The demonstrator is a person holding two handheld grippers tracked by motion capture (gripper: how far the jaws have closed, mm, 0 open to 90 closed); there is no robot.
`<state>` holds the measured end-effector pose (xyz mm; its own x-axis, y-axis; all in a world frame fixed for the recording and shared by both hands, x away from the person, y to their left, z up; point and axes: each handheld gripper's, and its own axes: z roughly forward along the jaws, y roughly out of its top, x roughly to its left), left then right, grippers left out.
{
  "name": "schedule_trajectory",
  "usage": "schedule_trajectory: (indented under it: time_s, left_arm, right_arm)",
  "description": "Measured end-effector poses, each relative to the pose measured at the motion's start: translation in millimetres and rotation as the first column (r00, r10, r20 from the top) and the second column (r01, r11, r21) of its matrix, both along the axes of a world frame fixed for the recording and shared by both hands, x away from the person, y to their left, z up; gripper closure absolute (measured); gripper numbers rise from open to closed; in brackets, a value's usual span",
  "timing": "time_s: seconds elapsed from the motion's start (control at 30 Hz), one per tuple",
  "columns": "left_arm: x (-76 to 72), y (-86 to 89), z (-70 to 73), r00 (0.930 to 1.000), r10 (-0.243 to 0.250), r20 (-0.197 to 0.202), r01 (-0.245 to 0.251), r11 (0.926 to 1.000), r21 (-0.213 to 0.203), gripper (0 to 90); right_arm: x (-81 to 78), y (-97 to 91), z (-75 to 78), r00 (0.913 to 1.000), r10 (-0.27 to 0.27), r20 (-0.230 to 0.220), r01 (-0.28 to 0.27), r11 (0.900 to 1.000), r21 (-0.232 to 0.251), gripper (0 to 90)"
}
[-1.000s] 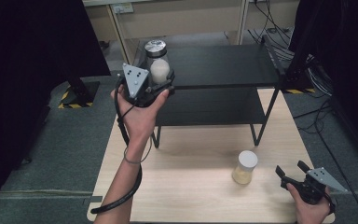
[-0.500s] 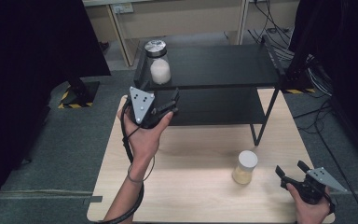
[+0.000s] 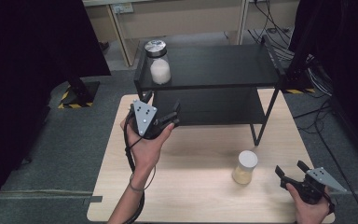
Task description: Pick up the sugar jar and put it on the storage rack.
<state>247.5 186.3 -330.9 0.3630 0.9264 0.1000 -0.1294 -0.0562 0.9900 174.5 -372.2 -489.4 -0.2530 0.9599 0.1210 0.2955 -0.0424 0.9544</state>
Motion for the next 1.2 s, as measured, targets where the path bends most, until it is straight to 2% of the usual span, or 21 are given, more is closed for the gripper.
schedule_trajectory:
  time_s: [0.33, 0.57, 1.0, 1.2]
  left_arm:
    - [-5.0, 1.0, -18.2, 1.0, 0.0, -0.01, 0.0, 0.9998, 0.022, 12.6]
    - [-6.7, 0.2, -33.9, 0.9995, -0.002, -0.031, 0.003, 0.9993, 0.036, 12.4]
    - [-7.9, 1.5, -61.1, 0.9977, 0.001, -0.067, 0.001, 0.9994, 0.036, 11.8]
    - [-8.9, 0.9, -71.4, 0.9967, 0.003, -0.081, 0.001, 0.9985, 0.055, 11.2]
  right_arm:
    - [0.1, 0.1, 0.1, 1.0, 0.001, -0.001, -0.001, 1.0, -0.001, 8.2]
    - [0.1, 0.5, 0.0, 1.0, 0.001, 0.0, -0.001, 1.0, -0.002, 8.2]
    - [0.2, 0.4, 0.1, 1.0, 0.002, 0.0, -0.002, 1.0, -0.001, 8.2]
    - [0.1, 0.3, -0.2, 1.0, 0.002, 0.001, -0.002, 1.0, 0.0, 8.1]
